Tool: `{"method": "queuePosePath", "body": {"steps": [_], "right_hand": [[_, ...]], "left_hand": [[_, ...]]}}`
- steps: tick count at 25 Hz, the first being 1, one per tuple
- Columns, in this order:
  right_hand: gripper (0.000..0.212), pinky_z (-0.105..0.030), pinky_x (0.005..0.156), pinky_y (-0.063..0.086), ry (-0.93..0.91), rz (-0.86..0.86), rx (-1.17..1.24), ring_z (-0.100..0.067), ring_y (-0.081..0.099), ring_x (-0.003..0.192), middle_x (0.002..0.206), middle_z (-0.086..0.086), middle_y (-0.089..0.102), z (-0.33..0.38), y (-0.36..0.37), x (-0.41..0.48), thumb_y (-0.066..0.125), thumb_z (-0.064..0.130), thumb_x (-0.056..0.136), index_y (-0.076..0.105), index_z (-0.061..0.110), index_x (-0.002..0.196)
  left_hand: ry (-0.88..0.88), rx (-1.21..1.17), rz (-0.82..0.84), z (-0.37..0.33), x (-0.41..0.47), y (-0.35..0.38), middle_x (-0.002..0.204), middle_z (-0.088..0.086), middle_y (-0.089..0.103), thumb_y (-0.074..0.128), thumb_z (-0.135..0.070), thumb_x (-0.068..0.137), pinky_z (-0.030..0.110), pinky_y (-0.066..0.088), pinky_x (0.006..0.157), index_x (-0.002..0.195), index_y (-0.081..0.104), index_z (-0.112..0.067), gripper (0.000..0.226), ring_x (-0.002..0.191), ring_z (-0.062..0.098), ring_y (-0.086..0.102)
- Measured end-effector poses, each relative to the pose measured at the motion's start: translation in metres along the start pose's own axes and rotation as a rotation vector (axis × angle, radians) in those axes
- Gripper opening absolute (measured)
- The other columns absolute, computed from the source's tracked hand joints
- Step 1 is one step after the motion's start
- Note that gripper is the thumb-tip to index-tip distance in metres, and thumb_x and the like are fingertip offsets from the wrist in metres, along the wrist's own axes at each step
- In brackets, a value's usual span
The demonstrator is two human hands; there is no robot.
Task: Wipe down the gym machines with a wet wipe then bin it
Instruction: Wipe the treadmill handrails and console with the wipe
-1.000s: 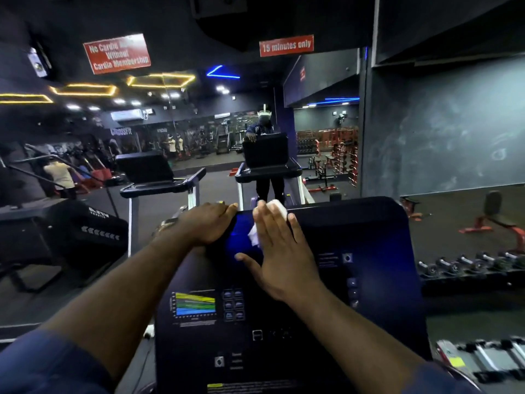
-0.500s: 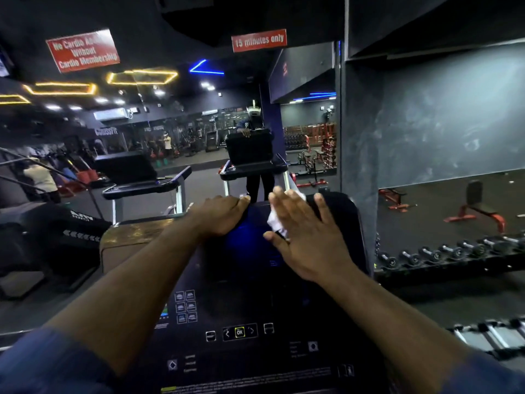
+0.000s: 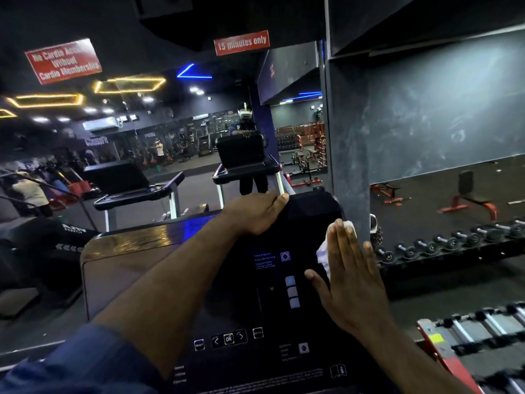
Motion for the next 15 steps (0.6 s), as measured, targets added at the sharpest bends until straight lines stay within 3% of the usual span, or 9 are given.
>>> {"method": "queuePosePath", "body": {"steps": [5, 8, 11, 13, 15], "right_hand": [[0.095, -0.051, 0.13, 0.007, -0.019, 0.006, -0.08, -0.023, -0.012, 0.161, 0.173, -0.008, -0.018, 0.006, -0.018, 0.071, 0.013, 0.075, 0.101, -0.01, 0.008, 0.165], [0.098, -0.053, 0.129, 0.013, -0.051, 0.02, -0.027, -0.025, -0.004, 0.161, 0.174, -0.009, -0.01, 0.01, -0.005, 0.016, 0.026, 0.075, 0.101, -0.001, 0.006, 0.165], [0.099, -0.053, 0.128, 0.014, -0.087, 0.005, 0.001, -0.028, 0.008, 0.161, 0.175, -0.011, 0.004, 0.01, 0.012, -0.048, 0.033, 0.075, 0.1, 0.013, 0.002, 0.164], [0.098, -0.051, 0.129, 0.006, -0.059, 0.005, -0.009, -0.027, 0.003, 0.162, 0.175, -0.009, -0.002, 0.009, 0.008, -0.019, 0.025, 0.076, 0.1, 0.008, 0.005, 0.165], [0.098, -0.05, 0.13, 0.0, -0.046, 0.002, -0.072, -0.024, -0.005, 0.161, 0.174, -0.008, -0.01, 0.011, -0.007, 0.035, 0.016, 0.078, 0.1, -0.001, 0.007, 0.165]], "left_hand": [[0.077, 0.122, -0.007, 0.003, 0.002, 0.0, 0.101, 0.007, 0.063, 0.017, -0.066, 0.106, 0.051, 0.049, 0.096, 0.084, 0.037, -0.031, 0.046, 0.094, 0.029, 0.061], [0.092, 0.148, 0.009, 0.007, 0.004, 0.002, 0.098, 0.0, 0.058, 0.022, -0.073, 0.102, 0.05, 0.05, 0.094, 0.09, 0.038, -0.033, 0.045, 0.089, 0.023, 0.057], [0.091, 0.195, 0.035, 0.006, 0.004, 0.001, 0.104, -0.001, 0.061, 0.038, -0.092, 0.084, 0.045, 0.052, 0.09, 0.101, 0.04, -0.031, 0.063, 0.089, 0.021, 0.057], [0.104, 0.231, 0.046, 0.008, 0.004, 0.0, 0.105, -0.005, 0.058, 0.059, -0.095, 0.068, 0.04, 0.05, 0.088, 0.105, 0.039, -0.03, 0.077, 0.09, 0.02, 0.055], [0.112, 0.259, 0.051, 0.01, 0.004, -0.001, 0.107, -0.008, 0.06, 0.066, -0.097, 0.052, 0.041, 0.052, 0.089, 0.112, 0.041, -0.028, 0.095, 0.092, 0.02, 0.056]]}}
Point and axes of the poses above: each hand's wrist, its own x-axis towards the middle knuckle, its own y-axis out of the palm, z = x × y, the point moved 1 cm from there along x, towards the middle knuckle
